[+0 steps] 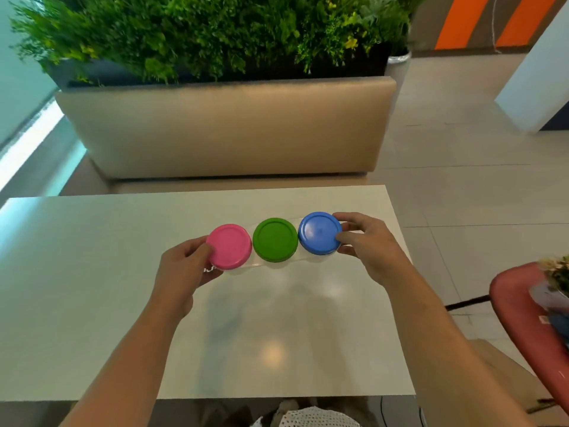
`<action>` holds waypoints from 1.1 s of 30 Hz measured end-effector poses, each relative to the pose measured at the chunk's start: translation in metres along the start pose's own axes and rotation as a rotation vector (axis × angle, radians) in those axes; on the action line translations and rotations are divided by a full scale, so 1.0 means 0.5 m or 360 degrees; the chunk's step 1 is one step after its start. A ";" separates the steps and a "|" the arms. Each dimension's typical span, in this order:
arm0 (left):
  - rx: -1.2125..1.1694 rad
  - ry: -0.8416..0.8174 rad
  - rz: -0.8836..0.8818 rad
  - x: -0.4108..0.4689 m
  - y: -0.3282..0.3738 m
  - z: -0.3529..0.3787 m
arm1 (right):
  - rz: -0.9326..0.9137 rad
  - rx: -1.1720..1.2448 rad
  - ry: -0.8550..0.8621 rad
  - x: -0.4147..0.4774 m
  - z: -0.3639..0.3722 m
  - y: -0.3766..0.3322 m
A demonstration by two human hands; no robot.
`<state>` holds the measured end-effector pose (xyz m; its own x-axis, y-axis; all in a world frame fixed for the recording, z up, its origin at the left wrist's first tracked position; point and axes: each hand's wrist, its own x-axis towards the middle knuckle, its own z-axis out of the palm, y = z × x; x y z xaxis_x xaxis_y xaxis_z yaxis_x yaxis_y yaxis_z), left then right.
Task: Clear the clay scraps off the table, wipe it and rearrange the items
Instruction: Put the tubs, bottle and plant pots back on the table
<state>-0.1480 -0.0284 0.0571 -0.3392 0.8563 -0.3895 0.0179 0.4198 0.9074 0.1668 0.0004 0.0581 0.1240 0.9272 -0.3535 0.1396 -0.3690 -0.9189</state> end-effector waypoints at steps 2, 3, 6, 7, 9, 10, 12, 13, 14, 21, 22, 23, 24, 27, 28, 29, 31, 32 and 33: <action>0.0012 -0.0005 0.0003 0.028 -0.004 -0.061 | 0.0006 -0.0003 0.0009 -0.002 0.067 -0.006; 0.0026 -0.0009 -0.0009 0.043 -0.006 -0.096 | 0.0020 0.0004 0.0016 -0.004 0.103 -0.008; -0.0001 -0.0030 -0.0027 0.084 -0.007 -0.201 | 0.0030 0.0040 0.0019 -0.011 0.214 -0.018; 0.0008 -0.0039 -0.0019 0.096 -0.005 -0.235 | 0.0025 0.0058 0.0018 -0.013 0.249 -0.022; 0.0039 -0.0038 -0.0019 0.114 -0.002 -0.299 | 0.0028 0.0103 0.0011 -0.018 0.315 -0.026; 0.0046 -0.0034 -0.0027 0.120 -0.002 -0.332 | 0.0036 0.0122 0.0004 -0.024 0.349 -0.027; 0.0056 -0.0032 -0.0026 0.127 -0.002 -0.382 | 0.0046 0.0143 0.0007 -0.036 0.400 -0.027; 0.0069 -0.0033 -0.0017 0.130 -0.001 -0.406 | 0.0053 0.0140 0.0010 -0.042 0.425 -0.028; 0.0082 -0.0034 -0.0012 0.131 0.000 -0.427 | 0.0066 0.0131 0.0011 -0.046 0.445 -0.029; 0.0317 -0.0096 0.0060 0.116 -0.018 -0.507 | 0.0077 0.0055 -0.0041 -0.040 0.527 -0.044; 0.0385 -0.0095 0.0080 0.110 -0.020 -0.513 | 0.0062 0.0051 -0.0061 -0.035 0.534 -0.049; 0.0450 -0.0094 0.0084 0.101 -0.022 -0.519 | 0.0049 0.0039 -0.0093 -0.032 0.542 -0.054; 0.0519 -0.0093 0.0083 0.091 -0.026 -0.526 | 0.0042 0.0023 -0.0129 -0.031 0.551 -0.060; 0.0759 -0.0077 0.0099 0.070 -0.048 -0.557 | 0.0029 -0.0007 -0.0234 -0.025 0.586 -0.081; 0.0815 -0.0065 0.0106 0.065 -0.053 -0.565 | 0.0014 -0.0012 -0.0271 -0.022 0.599 -0.089; 0.0865 -0.0041 0.0108 0.060 -0.056 -0.571 | -0.0001 -0.0021 -0.0309 -0.018 0.612 -0.095; 0.0939 0.0036 0.0103 0.050 -0.066 -0.579 | -0.0013 -0.0059 -0.0379 -0.013 0.637 -0.099; 0.0963 0.0075 0.0104 0.044 -0.074 -0.583 | -0.0011 -0.0079 -0.0406 -0.013 0.651 -0.099; 0.0979 0.0108 0.0119 0.039 -0.081 -0.589 | -0.0008 -0.0093 -0.0427 -0.013 0.664 -0.099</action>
<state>-0.4325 -0.1175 0.0593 -0.3745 0.8776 -0.2994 0.5755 0.4732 0.6670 -0.1673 0.0339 0.0479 -0.1405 0.9100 -0.3900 0.1971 -0.3603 -0.9118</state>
